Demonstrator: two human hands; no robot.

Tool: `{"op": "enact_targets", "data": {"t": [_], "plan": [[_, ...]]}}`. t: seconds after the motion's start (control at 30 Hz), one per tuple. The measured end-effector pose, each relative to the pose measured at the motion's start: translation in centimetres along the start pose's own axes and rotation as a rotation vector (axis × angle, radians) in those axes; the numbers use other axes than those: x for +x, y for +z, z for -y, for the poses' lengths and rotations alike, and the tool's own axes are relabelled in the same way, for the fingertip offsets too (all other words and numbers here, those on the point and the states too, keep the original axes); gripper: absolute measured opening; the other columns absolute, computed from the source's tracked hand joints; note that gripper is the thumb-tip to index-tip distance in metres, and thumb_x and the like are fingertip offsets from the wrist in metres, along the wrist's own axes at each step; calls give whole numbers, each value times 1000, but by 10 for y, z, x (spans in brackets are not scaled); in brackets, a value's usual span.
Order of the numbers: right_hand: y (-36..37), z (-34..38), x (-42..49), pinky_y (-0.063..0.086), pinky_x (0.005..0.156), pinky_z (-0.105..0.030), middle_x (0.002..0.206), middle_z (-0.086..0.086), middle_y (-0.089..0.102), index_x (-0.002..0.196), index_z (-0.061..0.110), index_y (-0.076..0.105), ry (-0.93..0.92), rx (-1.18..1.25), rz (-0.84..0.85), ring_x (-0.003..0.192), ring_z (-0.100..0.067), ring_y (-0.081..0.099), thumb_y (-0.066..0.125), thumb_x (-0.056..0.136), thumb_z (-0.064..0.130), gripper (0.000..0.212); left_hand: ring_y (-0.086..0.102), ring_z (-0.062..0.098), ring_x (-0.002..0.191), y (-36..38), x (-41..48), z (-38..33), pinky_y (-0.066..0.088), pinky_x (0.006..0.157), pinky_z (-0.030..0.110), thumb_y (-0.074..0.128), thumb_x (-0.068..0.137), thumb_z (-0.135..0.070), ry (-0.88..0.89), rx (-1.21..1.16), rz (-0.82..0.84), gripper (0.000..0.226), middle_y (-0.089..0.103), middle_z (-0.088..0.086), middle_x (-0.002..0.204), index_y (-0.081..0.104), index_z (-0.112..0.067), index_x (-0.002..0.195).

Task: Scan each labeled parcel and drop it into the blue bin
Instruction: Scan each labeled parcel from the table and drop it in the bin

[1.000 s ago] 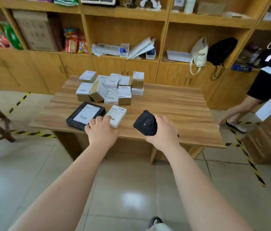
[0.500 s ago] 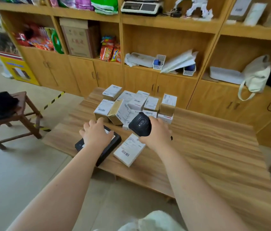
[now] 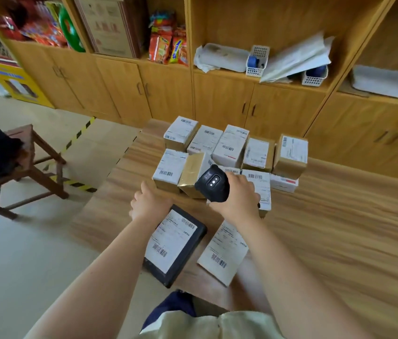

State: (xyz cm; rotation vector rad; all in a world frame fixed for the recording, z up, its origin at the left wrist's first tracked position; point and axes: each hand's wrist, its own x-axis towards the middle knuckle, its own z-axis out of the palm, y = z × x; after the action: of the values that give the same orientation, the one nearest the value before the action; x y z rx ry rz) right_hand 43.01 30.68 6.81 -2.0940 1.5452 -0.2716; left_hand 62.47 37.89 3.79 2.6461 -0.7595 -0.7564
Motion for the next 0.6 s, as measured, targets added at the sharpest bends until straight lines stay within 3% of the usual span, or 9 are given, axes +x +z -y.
{"op": "enact_targets", "data": {"t": [0.13, 0.27, 0.37, 0.43, 0.5, 0.6], "plan": [[22, 22, 31, 37, 95, -45, 137, -2, 44, 146, 29, 33, 126, -10, 15, 124, -28, 42, 79, 73, 38, 87, 40, 37, 131, -5, 63, -8, 41, 101, 51, 69, 78, -64, -1, 9, 88, 99, 41, 16, 142, 21, -17, 149], [46, 37, 53, 37, 98, -45, 137, 0, 43, 148, 31, 31, 231, 14, 7, 125, -27, 41, 78, 72, 40, 90, 33, 37, 139, -9, 124, -22, 39, 105, 50, 67, 80, -66, 21, 41, 196, 106, 32, 16, 152, 14, -16, 156], [58, 46, 64, 37, 102, -48, 136, 1, 44, 147, 33, 33, 301, 20, -26, 126, -26, 41, 79, 70, 42, 90, 36, 35, 136, -2, 160, -34, 41, 102, 48, 68, 76, -72, -14, 23, 266, 105, 36, 15, 148, 25, -12, 150], [64, 51, 68, 37, 103, -49, 137, 2, 44, 148, 33, 31, 332, 20, -42, 127, -25, 41, 79, 71, 42, 92, 37, 35, 137, 2, 178, -40, 41, 103, 47, 71, 72, -73, -22, 5, 310, 112, 35, 14, 148, 23, -13, 152], [69, 54, 72, 37, 105, -49, 139, 1, 42, 150, 32, 28, 358, 9, -42, 129, -24, 40, 79, 72, 43, 94, 38, 35, 138, 10, 190, -42, 41, 106, 47, 75, 69, -70, -25, -55, 359, 118, 33, 14, 152, 17, -14, 156], [75, 59, 74, 35, 106, -49, 141, 1, 41, 152, 31, 26, 395, -19, -31, 131, -25, 39, 79, 73, 45, 96, 47, 31, 132, 20, 194, -37, 44, 103, 43, 81, 68, -59, 31, -229, 406, 109, 42, 8, 149, 25, -22, 154]]}}
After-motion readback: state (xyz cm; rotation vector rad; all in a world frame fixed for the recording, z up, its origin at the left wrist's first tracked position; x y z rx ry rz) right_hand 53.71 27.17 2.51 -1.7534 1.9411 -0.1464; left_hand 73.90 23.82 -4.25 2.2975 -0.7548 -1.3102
